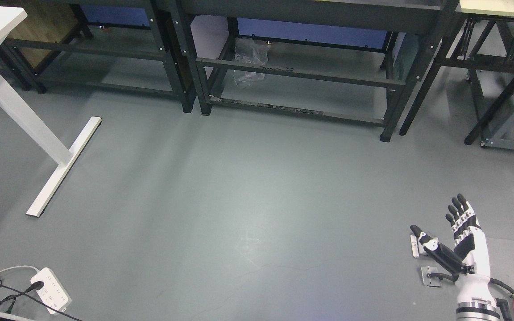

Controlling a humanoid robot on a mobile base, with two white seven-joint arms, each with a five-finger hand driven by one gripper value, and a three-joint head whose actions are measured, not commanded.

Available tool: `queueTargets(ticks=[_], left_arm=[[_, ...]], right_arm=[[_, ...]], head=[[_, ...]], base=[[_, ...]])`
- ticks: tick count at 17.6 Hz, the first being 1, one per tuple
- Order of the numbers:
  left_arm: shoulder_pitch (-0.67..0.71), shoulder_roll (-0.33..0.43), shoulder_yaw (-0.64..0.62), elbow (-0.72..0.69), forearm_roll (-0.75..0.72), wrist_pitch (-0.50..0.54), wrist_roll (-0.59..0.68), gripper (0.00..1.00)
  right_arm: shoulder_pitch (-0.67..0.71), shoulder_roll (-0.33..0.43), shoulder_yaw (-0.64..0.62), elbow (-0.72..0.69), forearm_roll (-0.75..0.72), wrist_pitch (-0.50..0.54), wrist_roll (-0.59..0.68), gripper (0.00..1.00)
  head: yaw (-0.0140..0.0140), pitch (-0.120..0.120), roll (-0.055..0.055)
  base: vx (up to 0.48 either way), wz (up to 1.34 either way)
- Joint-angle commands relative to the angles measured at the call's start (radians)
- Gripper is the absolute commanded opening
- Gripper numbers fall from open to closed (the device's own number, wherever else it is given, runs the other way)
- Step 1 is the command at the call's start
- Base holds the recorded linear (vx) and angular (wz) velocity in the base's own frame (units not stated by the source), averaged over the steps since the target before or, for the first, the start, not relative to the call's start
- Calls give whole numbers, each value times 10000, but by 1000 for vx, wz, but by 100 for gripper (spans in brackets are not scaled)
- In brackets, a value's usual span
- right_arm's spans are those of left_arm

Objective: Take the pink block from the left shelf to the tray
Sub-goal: 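Drive toward the black shelf holding the green tray, right hand raised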

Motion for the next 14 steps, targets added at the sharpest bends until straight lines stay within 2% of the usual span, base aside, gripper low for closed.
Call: queueTargets(ticks=[1,14], left_arm=[[0,175,0,-175,77,7,1,100],[0,175,0,-175,77,7,1,100]], right_arm=[[-49,-174,13,-15,276,44,34,100],[-141,-174,121,0,474,90,-27,100]], head=[[0,0,0],[0,0,0]], base=[[0,0],[7,0]])
